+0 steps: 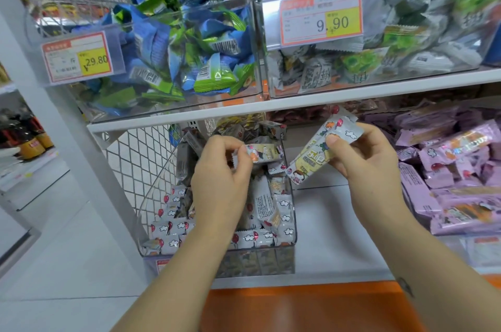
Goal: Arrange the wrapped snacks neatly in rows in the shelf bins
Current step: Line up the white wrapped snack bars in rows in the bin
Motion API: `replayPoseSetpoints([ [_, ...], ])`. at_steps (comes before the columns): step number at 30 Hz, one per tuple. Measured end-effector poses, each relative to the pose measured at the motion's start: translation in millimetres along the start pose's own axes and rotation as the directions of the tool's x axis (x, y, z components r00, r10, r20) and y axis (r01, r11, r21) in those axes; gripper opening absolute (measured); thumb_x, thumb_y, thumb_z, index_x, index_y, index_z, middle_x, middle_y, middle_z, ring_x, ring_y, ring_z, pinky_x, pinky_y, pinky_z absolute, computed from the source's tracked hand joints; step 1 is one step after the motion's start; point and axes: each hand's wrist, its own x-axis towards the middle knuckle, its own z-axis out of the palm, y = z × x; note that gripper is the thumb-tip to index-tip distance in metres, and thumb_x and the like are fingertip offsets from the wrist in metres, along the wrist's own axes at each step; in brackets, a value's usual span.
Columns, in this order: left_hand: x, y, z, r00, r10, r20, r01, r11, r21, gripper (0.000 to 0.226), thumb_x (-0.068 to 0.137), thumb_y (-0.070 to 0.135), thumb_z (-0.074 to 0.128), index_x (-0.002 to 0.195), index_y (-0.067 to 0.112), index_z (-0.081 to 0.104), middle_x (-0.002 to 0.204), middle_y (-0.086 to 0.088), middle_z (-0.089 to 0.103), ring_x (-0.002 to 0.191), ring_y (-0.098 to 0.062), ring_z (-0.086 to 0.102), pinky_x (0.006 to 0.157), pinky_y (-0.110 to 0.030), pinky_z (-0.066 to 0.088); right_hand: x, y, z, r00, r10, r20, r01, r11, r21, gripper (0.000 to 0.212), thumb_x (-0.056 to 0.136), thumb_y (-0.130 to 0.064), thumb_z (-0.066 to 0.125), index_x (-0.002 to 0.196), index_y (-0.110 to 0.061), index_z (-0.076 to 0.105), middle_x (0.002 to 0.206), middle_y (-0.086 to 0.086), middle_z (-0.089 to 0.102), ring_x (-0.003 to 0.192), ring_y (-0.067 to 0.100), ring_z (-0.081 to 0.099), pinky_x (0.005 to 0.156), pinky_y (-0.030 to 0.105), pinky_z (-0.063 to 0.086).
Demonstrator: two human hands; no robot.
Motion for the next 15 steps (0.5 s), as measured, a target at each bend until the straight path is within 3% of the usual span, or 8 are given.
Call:
replayPoseSetpoints([
  [5, -14, 6, -9, 0.953, 0.291, 0.084, -0.297, 0.951, 0.08, 0.008, 0.087, 0.019, 0.052, 0.082, 0.013, 0.055, 0.084, 0.005, 0.056, 0.077, -0.01, 0.053, 0.063, -0.031, 0.044, 2, -2, -3, 1.0, 0.011, -0.016, -0.011, 1.0, 0.009, 0.017, 0.085, -0.003, 0.064, 0.091, -0.018, 0.058, 0.075, -0.012, 0.069, 0.076, 0.007, 0.063, 0.075, 0.025, 0.053],
  [8, -24, 0, -15, 0.92, 0.378, 0.098, -0.387, 0.918, 0.092, 0.014, 0.087, 0.018, 0.052, 0.079, 0.008, 0.056, 0.082, 0.003, 0.055, 0.075, -0.013, 0.053, 0.059, -0.031, 0.043, 1, -3, -3, 1.0, 0.014, -0.006, -0.014, 1.0, -0.001, 0.017, 0.084, -0.004, 0.065, 0.092, -0.018, 0.058, 0.076, -0.011, 0.07, 0.078, 0.008, 0.064, 0.078, 0.027, 0.054],
  [12, -33, -1, -15, 0.931, 0.267, 0.248, -0.273, 0.962, -0.011, 0.016, 0.086, 0.027, 0.052, 0.078, 0.014, 0.056, 0.079, 0.007, 0.054, 0.076, -0.01, 0.052, 0.064, -0.031, 0.045, -2, -3, 0, 1.0, 0.011, 0.012, -0.011, 1.0, -0.014, 0.018, 0.085, -0.003, 0.064, 0.09, -0.019, 0.058, 0.074, -0.014, 0.07, 0.074, 0.003, 0.063, 0.075, 0.025, 0.053],
  [15, -39, -2, -11, 0.914, 0.174, 0.366, -0.183, 0.983, -0.013, 0.017, 0.083, 0.035, 0.051, 0.076, 0.02, 0.056, 0.078, 0.015, 0.053, 0.084, -0.001, 0.048, 0.074, -0.012, 0.037, -3, -3, 0, 1.0, 0.014, 0.019, -0.014, 1.0, -0.013, 0.018, 0.084, -0.002, 0.064, 0.089, -0.019, 0.058, 0.075, -0.014, 0.07, 0.074, 0.003, 0.064, 0.076, 0.026, 0.053],
])
